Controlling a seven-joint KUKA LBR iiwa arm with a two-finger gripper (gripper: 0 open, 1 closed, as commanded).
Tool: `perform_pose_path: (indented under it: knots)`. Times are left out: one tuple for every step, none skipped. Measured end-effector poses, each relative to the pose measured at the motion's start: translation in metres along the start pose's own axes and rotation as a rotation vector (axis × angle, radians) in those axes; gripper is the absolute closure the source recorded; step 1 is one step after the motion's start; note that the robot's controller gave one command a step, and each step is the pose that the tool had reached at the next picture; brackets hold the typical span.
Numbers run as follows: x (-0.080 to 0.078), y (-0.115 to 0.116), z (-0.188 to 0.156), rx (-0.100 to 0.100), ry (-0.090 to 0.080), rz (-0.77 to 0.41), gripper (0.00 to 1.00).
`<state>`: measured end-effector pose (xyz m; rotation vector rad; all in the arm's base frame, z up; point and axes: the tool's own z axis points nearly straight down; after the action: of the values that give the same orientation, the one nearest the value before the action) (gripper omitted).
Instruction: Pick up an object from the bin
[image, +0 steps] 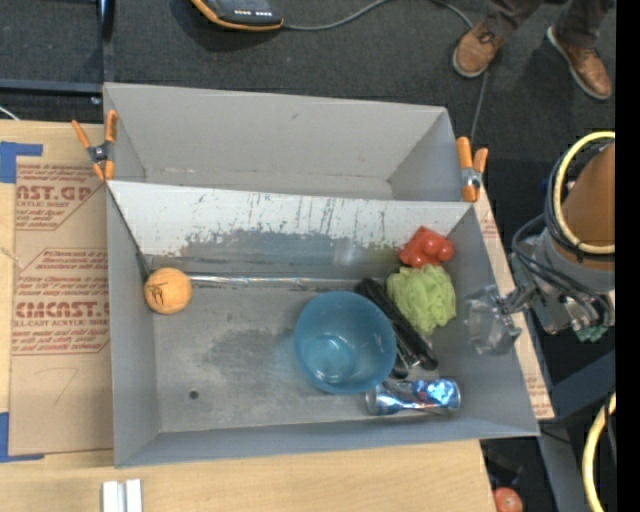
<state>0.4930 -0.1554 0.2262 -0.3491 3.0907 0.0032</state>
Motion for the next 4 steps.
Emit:
perform_pose_path:
  knots:
    - [-0.038,0.028,0.056,-0.001,-0.002,0.021,1.00]
    - [-0.009,0.035,0.068,0.006,-0.008,0.019,0.00]
    - [-0.009,0.035,0.068,0.006,-0.008,0.018,0.00]
    - [-0.021,0.036,0.120,0.002,-0.007,0.220,0.00]
